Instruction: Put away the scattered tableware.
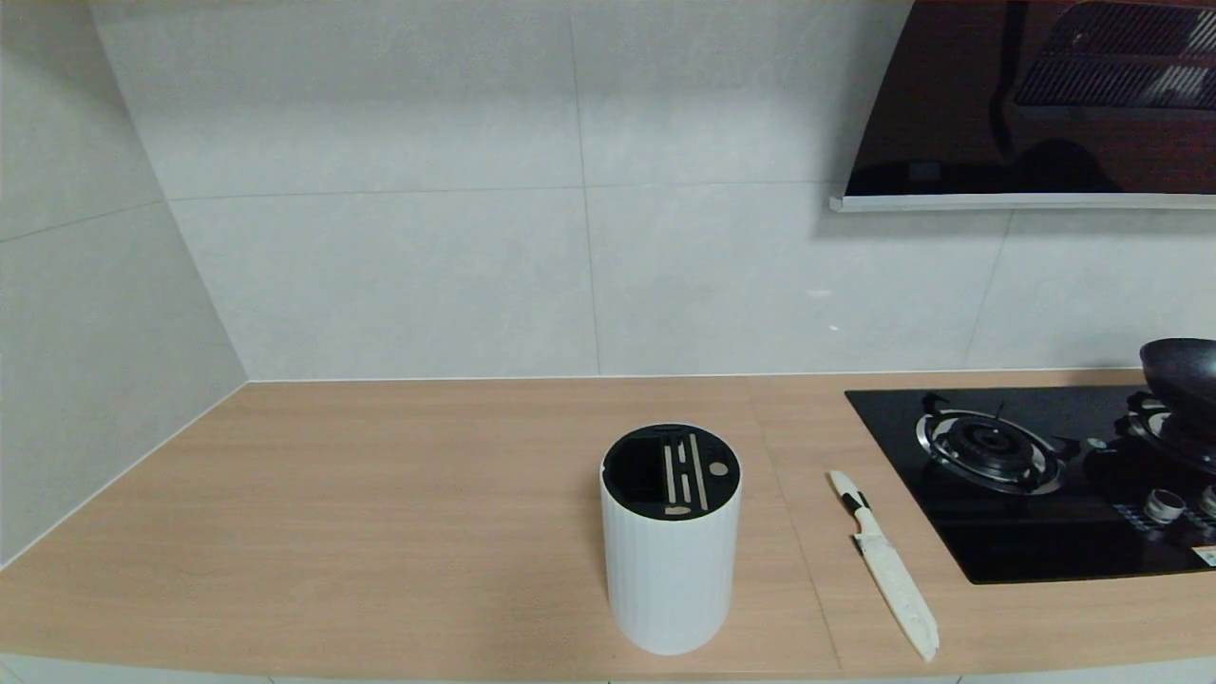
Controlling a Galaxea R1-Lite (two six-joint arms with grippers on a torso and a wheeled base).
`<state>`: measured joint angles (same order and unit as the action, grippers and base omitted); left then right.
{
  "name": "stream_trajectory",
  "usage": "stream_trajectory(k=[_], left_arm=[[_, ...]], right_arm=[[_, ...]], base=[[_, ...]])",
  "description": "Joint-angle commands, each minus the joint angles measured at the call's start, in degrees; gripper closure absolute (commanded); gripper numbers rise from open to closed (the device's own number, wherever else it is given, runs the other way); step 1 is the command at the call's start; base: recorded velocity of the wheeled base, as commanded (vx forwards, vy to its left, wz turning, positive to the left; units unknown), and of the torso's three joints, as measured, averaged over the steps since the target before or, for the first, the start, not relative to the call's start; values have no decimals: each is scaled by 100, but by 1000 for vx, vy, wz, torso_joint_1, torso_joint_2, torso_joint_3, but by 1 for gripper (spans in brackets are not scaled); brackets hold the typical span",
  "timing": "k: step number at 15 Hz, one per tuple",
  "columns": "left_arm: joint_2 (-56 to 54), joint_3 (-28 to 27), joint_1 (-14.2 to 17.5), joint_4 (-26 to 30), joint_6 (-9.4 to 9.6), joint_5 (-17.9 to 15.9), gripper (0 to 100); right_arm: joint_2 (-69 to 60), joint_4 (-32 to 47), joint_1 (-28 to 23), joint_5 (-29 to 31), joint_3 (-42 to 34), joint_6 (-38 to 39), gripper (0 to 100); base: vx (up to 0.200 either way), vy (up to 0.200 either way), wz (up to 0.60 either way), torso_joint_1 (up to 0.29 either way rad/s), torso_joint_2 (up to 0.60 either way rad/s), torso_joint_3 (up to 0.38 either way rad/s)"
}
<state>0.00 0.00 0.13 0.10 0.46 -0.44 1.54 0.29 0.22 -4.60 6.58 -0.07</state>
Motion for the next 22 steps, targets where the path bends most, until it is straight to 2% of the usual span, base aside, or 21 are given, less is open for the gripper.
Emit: stream_trajectory(k=[1,2,4,6,8,11,16,18,22], left_arm=[[0,0,4,-1,-2,0,0],[0,0,4,-1,-2,0,0],[0,0,4,-1,-2,0,0],[0,0,4,-1,-2,0,0],[0,0,-5,-1,-2,0,0],[0,0,4,-1,-2,0,0],[0,0,-5,-1,-2,0,0],[0,0,4,-1,6,0,0],[0,0,-5,-1,-2,0,0]], right_arm=[[1376,287,22,-788,757,25,0],[1613,278,22,-868,845,25,0],[3388,261,92,-999,1565,25,0],[4302,226,400,-973,1961,25,0],[5814,-284,883,-806,2409,51,0],[7554,-1242,1103,-490,2708,60,0],[9699,-2446,1191,99,3077,95,0],[10165,-2815,1182,389,3059,104,0],[11176,-3360,1288,539,3051,95,0]], base=[[0,0,0,0,0,0],[0,0,0,0,0,0],[0,0,0,0,0,0],[0,0,0,0,0,0],[0,0,0,0,0,0],[0,0,0,0,0,0],[0,0,0,0,0,0],[0,0,0,0,0,0],[0,0,0,0,0,0]])
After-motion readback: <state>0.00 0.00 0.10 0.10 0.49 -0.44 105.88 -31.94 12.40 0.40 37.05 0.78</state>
